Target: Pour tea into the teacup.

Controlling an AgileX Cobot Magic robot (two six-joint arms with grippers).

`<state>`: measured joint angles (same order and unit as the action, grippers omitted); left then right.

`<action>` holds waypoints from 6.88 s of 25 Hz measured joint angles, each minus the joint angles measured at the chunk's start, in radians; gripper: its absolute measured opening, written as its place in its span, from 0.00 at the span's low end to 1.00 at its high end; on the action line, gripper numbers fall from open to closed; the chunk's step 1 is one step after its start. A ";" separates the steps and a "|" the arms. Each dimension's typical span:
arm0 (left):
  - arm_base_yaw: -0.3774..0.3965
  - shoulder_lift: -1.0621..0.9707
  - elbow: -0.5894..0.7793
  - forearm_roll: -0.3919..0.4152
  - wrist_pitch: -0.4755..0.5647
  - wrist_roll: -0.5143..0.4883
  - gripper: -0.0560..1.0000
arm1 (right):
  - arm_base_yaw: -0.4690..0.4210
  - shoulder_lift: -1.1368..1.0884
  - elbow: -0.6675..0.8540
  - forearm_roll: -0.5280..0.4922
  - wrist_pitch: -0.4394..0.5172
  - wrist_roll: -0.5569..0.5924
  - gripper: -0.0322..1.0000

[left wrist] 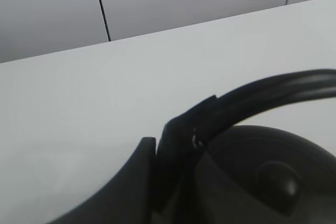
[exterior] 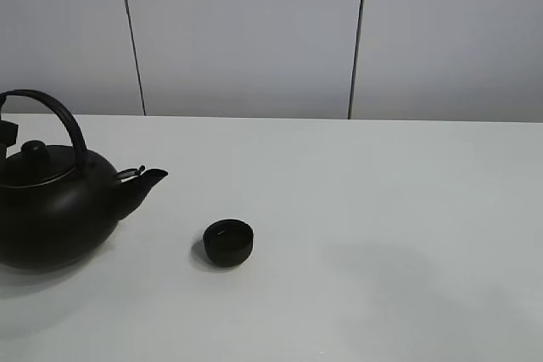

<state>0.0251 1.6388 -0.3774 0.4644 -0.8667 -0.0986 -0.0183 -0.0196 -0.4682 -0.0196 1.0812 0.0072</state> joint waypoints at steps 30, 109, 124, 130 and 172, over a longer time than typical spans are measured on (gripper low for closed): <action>0.000 0.083 -0.001 -0.019 -0.069 0.024 0.16 | 0.000 0.000 0.000 0.000 0.001 0.000 0.47; 0.022 0.070 0.186 -0.103 -0.208 -0.074 0.30 | 0.000 0.000 0.000 0.000 0.000 0.000 0.47; 0.117 0.070 0.218 -0.161 -0.248 -0.032 0.30 | 0.000 0.000 0.000 0.000 0.000 0.000 0.47; 0.117 0.070 0.126 -0.200 -0.196 -0.027 0.30 | 0.000 0.000 0.000 0.000 0.001 0.000 0.47; 0.326 -0.640 -0.899 -0.344 1.524 0.109 0.32 | 0.000 0.000 0.000 0.000 0.000 0.000 0.47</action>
<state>0.3511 0.9990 -1.2764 0.1199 0.6577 0.0107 -0.0183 -0.0196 -0.4682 -0.0196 1.0811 0.0072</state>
